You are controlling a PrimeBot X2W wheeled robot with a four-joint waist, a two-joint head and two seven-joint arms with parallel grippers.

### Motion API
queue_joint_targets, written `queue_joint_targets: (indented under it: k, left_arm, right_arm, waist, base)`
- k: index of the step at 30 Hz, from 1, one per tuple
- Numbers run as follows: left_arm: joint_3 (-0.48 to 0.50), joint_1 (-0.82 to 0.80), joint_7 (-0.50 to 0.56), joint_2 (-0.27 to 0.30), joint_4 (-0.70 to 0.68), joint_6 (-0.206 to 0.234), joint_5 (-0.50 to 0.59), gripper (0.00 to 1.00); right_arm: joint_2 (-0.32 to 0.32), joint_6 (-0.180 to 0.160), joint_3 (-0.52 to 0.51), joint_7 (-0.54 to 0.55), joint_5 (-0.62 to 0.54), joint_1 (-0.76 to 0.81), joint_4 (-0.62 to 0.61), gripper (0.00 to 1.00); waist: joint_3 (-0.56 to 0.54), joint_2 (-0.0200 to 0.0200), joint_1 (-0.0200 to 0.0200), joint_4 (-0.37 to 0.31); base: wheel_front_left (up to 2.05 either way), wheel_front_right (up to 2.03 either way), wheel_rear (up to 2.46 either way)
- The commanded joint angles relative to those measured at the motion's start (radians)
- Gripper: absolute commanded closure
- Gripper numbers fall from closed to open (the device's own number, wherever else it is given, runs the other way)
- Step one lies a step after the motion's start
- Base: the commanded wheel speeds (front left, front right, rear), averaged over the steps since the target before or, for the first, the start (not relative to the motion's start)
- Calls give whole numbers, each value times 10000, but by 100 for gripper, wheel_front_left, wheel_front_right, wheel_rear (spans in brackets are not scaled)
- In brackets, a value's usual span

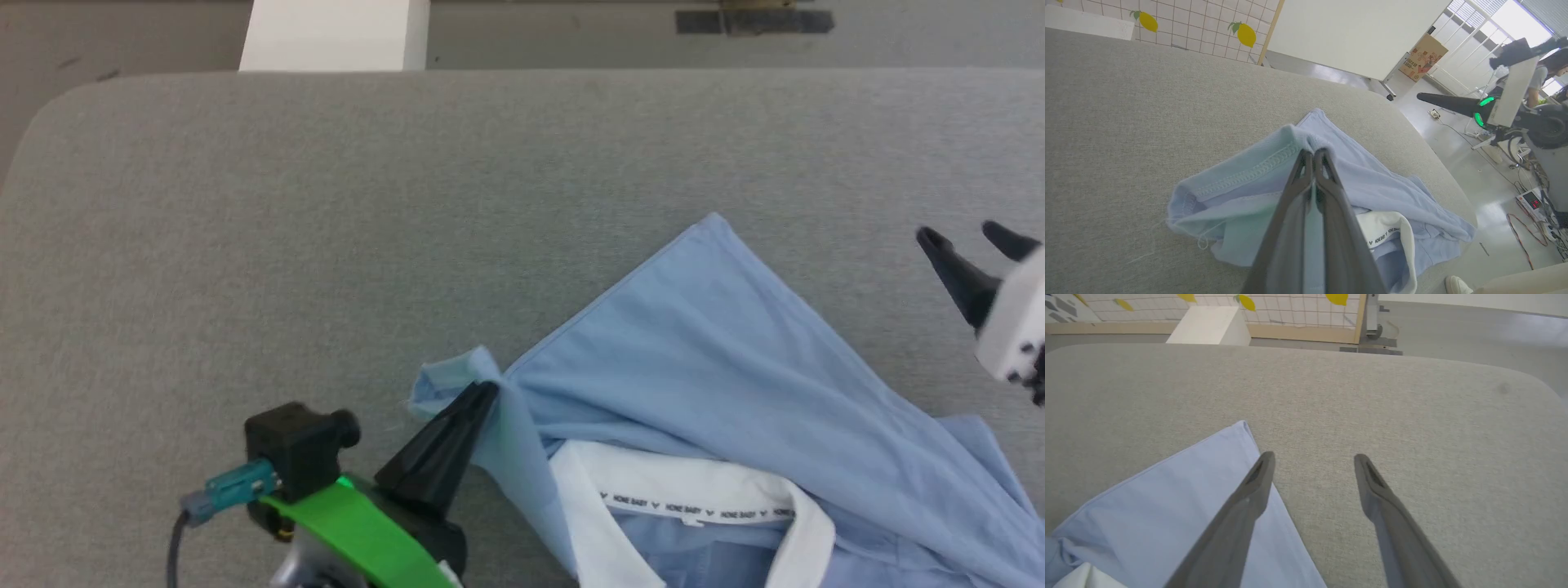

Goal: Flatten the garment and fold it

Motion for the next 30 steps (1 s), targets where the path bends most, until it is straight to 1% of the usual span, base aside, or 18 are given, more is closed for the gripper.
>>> queue_joint_targets:
  k: [1, 4, 10, 16, 21, 22, 23, 24, 25, 27, 30]
  left_arm:
    - [-88, -328, 6, -75, 37, -119, 108, 100]
    - [-331, -675, -9, -247, 155, -269, 148, 100]
    - [-639, -1035, -97, -517, 388, -437, 147, 100]
    - [-788, -1252, -272, -677, 625, -572, 125, 100]
    - [-896, -1416, -415, -804, 840, -675, 69, 100]
    - [-911, -1450, -440, -832, 886, -690, 51, 100]
    - [-920, -1478, -459, -849, 919, -702, 38, 100]
    - [-922, -1509, -482, -864, 957, -714, 23, 100]
    - [-916, -1522, -502, -879, 983, -720, -3, 100]
    - [-891, -1540, -548, -883, 1033, -739, -56, 100]
    - [-807, -1526, -671, -924, 1090, -755, -183, 100]
  right_arm:
    - [101, -15, 198, 16, -106, -409, 360, 0]
    - [272, -15, 801, -34, -282, -1147, 1357, 0]
    - [119, -15, 1862, -238, -533, -1962, 2974, 0]
    - [-327, -15, 2527, -419, -562, -2586, 3892, 0]
    - [-594, -15, 2792, -509, -464, -2876, 4371, 0]
    - [-623, -15, 2835, -465, -439, -2913, 4467, 4]
    - [-634, -15, 2822, -400, -425, -2941, 4562, 32]
    - [-644, -15, 2809, -279, -429, -2973, 4672, 82]
    - [-668, -15, 2805, -135, -472, -2991, 4753, 100]
    - [-709, -15, 2805, 9, -519, -3069, 4772, 100]
    - [-722, -15, 2724, -78, -618, -3157, 4674, 100]
  waist:
    - [613, 0, 1, 643]
    - [892, 0, 1, 1015]
    - [1396, 0, 1, 1689]
    - [1856, 0, 1, 2116]
    - [2068, 0, 1, 2320]
    - [2099, 0, 1, 2351]
    - [2119, 0, 1, 2371]
    - [2136, 0, 1, 2389]
    - [2146, 0, 1, 2399]
    - [2155, 0, 1, 2403]
    - [2077, 0, 1, 2368]
  base:
    - [0, 0, 0]
    - [0, 0, 0]
    - [0, 0, 0]
    - [0, 0, 0]
    - [0, 0, 0]
    - [0, 0, 0]
    - [0, 0, 0]
    - [0, 0, 0]
    - [0, 0, 0]
    - [0, 0, 0]
    - [0, 0, 0]
